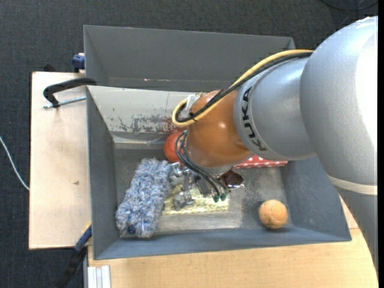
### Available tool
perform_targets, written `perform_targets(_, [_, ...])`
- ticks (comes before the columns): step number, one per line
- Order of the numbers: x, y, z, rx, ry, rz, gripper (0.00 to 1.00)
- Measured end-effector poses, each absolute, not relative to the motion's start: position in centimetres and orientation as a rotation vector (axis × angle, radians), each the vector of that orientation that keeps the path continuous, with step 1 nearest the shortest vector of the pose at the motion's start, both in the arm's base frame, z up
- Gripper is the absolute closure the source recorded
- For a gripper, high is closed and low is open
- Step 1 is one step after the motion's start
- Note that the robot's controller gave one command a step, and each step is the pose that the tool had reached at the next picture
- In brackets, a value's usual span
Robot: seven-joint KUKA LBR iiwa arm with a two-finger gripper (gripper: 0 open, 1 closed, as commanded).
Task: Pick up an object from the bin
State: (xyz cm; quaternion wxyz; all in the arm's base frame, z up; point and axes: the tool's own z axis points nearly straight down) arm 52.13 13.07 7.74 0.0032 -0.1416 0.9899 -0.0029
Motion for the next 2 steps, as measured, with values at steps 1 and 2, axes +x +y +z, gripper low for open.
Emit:
perform_targets(1, [52.1, 13.1, 7.7, -0.444, 3.104, -0.009, 1.00])
perform_targets(2, [51.7, 12.6, 21.6, -0.460, 3.100, 0.002, 1.00])
